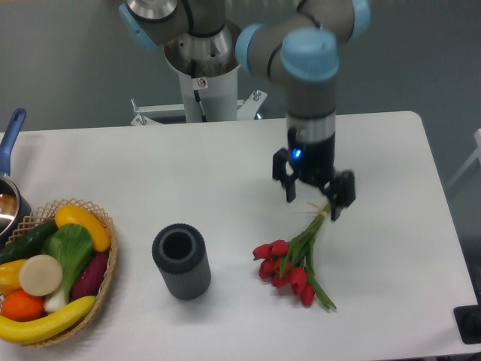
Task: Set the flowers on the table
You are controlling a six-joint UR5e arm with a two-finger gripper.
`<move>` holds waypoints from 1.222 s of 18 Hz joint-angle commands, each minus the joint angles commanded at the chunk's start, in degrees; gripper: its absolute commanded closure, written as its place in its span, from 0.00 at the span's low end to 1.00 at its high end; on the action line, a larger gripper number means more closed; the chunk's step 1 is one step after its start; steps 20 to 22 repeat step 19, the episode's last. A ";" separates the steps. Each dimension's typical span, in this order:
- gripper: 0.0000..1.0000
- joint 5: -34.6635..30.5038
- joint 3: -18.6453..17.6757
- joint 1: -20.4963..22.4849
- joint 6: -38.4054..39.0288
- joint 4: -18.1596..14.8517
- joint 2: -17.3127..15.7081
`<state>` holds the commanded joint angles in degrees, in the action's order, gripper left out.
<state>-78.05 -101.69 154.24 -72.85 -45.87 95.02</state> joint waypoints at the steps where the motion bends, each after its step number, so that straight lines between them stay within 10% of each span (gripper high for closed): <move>1: 0.00 0.00 0.09 0.97 -2.36 -1.40 -0.88; 11: 0.00 6.60 -1.84 15.47 -29.43 -15.12 -7.48; 22: 0.00 6.51 -3.51 21.01 -41.58 -17.85 -9.59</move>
